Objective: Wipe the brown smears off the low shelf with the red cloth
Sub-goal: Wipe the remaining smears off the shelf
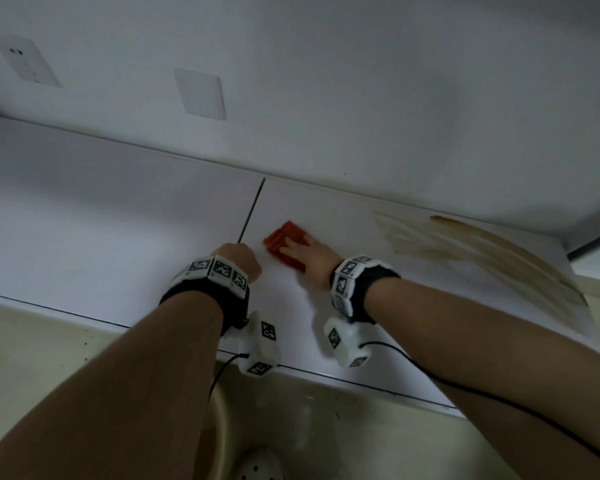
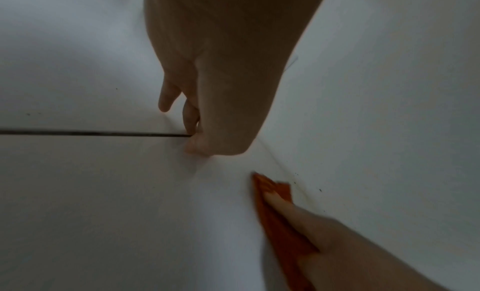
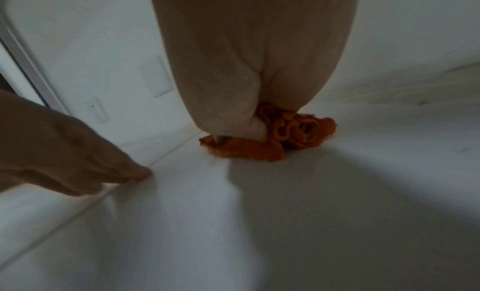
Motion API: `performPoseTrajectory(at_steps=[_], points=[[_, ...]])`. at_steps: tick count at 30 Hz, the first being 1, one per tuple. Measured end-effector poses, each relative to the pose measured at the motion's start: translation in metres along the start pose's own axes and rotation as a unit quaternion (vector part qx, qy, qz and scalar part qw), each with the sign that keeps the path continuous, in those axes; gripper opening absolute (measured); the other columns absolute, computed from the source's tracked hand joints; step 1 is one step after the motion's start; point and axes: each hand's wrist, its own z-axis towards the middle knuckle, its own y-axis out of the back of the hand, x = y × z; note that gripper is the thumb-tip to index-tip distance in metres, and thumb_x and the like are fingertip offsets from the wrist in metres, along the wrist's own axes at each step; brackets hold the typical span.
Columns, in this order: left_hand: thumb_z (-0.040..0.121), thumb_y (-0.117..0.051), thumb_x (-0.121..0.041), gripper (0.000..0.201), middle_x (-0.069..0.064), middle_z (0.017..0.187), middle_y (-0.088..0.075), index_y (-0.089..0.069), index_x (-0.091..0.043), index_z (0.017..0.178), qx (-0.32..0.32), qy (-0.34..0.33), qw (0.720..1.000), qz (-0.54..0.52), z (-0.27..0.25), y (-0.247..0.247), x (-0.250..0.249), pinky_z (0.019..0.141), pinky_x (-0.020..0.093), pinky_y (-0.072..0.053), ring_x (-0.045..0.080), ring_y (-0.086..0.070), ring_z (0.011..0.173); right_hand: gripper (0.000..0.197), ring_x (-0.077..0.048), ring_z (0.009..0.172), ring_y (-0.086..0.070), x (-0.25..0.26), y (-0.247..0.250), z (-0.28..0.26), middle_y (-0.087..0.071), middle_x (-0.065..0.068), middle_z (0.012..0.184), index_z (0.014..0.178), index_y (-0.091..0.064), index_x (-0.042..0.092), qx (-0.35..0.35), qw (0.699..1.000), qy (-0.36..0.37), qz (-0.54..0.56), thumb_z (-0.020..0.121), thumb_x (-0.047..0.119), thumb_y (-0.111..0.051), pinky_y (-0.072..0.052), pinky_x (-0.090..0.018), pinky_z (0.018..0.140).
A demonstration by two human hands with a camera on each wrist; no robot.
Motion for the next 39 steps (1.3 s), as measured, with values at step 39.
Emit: performPoseTrajectory(at_steps=[39], points=[[0.093,-0.038,-0.015,0.034,0.011,0.129,-0.054,-0.057,-0.007,0.120,-0.060,0.061,0.996,-0.030,-0.031,0.008,-0.039,0.106,0.040,-0.036,0.027,-0.048,0.123,0.056,-0.027,0.148,-0.005,-0.083,0.020,-0.074,-0.001,-0.010,0.160,0.152,-0.007,0.014,-0.028,0.989,-0.144,-0.022,0.101,0.010,-0.031,-0.003,-0.028,0.117]])
